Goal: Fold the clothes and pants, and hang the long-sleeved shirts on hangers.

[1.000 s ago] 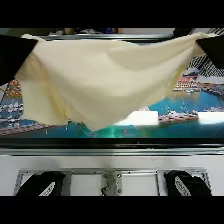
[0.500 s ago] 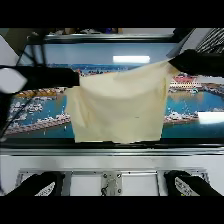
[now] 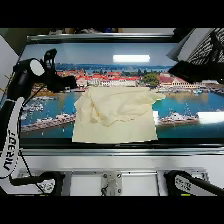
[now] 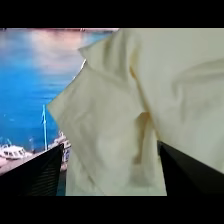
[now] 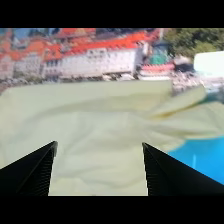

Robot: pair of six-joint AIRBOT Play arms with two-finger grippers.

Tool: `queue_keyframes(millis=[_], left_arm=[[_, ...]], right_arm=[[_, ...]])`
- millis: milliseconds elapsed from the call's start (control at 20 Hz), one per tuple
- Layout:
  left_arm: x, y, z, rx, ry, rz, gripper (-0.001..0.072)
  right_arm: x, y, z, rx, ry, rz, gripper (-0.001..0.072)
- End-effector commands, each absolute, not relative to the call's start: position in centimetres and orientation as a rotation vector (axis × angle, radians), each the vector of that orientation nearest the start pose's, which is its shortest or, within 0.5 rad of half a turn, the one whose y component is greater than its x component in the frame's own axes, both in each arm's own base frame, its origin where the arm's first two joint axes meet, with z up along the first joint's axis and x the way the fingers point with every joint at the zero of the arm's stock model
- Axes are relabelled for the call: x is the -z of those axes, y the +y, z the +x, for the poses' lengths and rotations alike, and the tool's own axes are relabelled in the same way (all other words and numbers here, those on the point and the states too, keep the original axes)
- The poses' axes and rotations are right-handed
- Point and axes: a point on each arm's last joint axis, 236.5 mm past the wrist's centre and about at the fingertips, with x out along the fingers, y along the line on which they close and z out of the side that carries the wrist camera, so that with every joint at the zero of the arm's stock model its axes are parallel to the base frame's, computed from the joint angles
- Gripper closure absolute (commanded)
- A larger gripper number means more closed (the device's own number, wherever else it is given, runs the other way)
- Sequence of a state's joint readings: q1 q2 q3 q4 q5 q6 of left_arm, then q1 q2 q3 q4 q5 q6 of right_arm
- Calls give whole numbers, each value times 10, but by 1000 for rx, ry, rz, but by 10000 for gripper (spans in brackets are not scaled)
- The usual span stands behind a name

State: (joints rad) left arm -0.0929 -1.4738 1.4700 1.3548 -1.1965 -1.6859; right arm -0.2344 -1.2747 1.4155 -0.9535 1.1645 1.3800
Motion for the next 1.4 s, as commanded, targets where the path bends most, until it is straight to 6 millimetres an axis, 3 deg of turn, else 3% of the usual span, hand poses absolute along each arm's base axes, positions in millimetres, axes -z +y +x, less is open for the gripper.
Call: queue_keyframes(millis=[0, 150, 300, 500, 800, 850, 900, 950, 1050, 1100, 1200, 1250, 1350], left_arm=[[17, -99, 391, 171, 1456, -349, 77], [51, -158, 360, 338, 1504, -502, 77], [77, -184, 353, 338, 1475, -498, 78], [99, -206, 348, 354, 1516, -484, 78], [100, -221, 363, 381, 1544, -473, 99], [98, -222, 366, 380, 1541, -476, 218], [95, -222, 370, 382, 1533, -480, 562], [92, -220, 375, 381, 1521, -485, 696], [81, -217, 384, 389, 1505, -491, 696], [73, -215, 390, 395, 1495, -495, 696], [54, -207, 404, 408, 1469, -504, 695], [41, -202, 412, 416, 1452, -505, 696], [7, -186, 424, 443, 1401, -487, 696]], right_arm=[[-77, -16, 377, -151, 1114, 384, 129], [-11, -8, 323, -109, 1232, 448, 129], [34, 7, 288, -97, 1316, 518, 130], [67, 28, 259, -114, 1403, 559, 130], [95, 57, 254, -146, 1431, 491, 129], [100, 62, 253, -156, 1444, 480, 130], [104, 67, 252, -167, 1460, 470, 130], [108, 71, 250, -177, 1476, 460, 130], [116, 79, 244, -196, 1516, 444, 130], [119, 82, 242, -204, 1528, 436, 167], [118, 83, 243, -209, 1524, 430, 638], [115, 80, 249, -206, 1508, 422, 704], [92, 58, 278, -181, 1438, 376, 705]])
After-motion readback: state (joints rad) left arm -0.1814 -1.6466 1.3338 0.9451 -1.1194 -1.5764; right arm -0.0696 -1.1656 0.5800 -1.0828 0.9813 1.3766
